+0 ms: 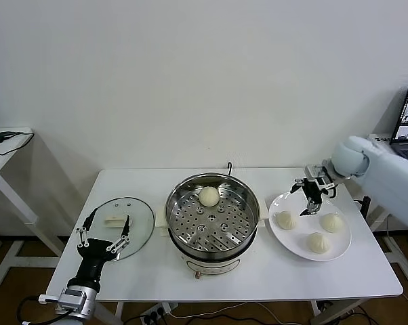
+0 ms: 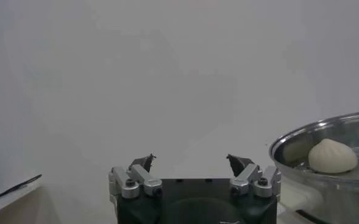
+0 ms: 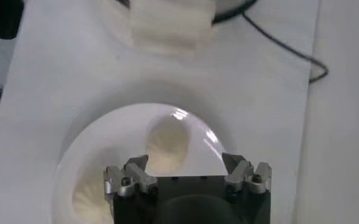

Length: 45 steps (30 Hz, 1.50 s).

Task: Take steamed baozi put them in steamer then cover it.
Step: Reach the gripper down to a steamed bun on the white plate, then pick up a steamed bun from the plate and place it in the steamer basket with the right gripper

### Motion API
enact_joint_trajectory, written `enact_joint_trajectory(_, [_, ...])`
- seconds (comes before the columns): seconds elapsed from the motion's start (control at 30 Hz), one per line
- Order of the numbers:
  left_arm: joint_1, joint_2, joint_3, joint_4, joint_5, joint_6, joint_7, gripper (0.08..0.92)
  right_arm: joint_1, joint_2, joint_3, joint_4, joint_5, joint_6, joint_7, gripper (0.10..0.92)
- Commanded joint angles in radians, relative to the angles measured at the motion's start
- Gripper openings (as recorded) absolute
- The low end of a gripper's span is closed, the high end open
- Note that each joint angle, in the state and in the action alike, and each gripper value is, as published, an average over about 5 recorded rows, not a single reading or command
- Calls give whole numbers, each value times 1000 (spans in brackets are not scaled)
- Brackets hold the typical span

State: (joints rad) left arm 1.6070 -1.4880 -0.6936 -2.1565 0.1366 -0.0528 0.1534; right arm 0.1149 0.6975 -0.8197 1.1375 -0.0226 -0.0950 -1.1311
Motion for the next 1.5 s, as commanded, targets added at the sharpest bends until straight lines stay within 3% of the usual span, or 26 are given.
enact_joint_trajectory(0.03, [-3,0,1,8,0,1,-1,823,-171,77,150,-136,-59,-28,15,823])
enact_joint_trajectory(0.87, [-9,-9,-1,28,13,-5,-3,823,-220,133,213,-180,-88,-19,31,820])
enact_joint_trajectory(1.13, [-6,-5,1,28,19,-7,-2,823,-227,129,225,-175,-96,-20,34,659])
enact_joint_trajectory(1.33, [-4,-7,3,23,19,-8,-3,823,-213,92,219,-134,-73,-26,31,637])
enact_joint_trajectory(1.5, [-1,-5,5,14,20,-6,-4,823,-103,-37,89,-2,54,-63,25,636])
